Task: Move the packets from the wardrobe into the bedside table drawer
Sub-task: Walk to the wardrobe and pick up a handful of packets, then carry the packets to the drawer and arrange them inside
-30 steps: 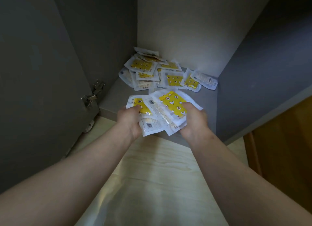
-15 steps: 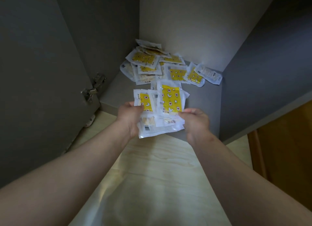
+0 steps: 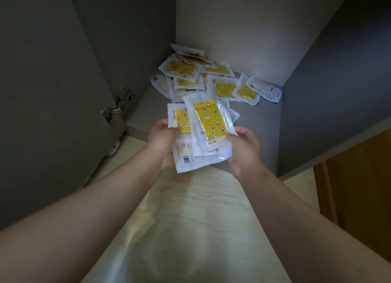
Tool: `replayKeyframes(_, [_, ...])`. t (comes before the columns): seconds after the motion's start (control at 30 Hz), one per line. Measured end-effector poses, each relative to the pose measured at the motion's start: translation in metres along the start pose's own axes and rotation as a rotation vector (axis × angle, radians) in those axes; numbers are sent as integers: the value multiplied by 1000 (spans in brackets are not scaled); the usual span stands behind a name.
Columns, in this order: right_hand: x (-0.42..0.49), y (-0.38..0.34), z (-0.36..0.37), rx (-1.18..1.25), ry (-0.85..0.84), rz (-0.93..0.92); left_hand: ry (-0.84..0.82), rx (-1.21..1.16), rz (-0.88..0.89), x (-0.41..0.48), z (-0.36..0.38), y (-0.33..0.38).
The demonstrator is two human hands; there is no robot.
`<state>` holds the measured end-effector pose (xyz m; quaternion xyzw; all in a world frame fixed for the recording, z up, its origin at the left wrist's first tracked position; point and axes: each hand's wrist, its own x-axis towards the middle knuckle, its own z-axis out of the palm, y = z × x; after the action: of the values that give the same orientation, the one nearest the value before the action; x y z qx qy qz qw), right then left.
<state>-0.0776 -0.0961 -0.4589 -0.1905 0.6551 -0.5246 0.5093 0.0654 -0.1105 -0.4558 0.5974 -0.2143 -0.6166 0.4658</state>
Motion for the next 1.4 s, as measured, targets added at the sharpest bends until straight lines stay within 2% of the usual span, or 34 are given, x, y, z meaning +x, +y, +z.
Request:
replayKeyframes(0.13, [-7,-5,8,-34,-21,-89,42,46,27,-6,8,10])
replayKeyframes(0.37, [-85,-38,3,-69,18,-34,82,21,-110,-93,7,51])
replayKeyframes(0.57, [-184,-117,-11,-117,-23,64,179,10,-192,-197,3,118])
replayKeyframes(0.73, [-263,-213,-11,-160,-109,35,242,-84,-237,-284,9,197])
replayKeyframes(1.0, [-362,-386,15,-73,-339,-83,429,-195,-1,-405,35,357])
replayKeyframes(1.17, [-429,-487,43,-9,-488,-177,471,-306,179,-485,41,460])
replayKeyframes(1.3, [-502,-553,67,134,-629,-232,506,-362,364,-558,26,534])
replayKeyframes(1.4, [-567,-584,84,267,-771,-203,573,-407,511,-619,4,573])
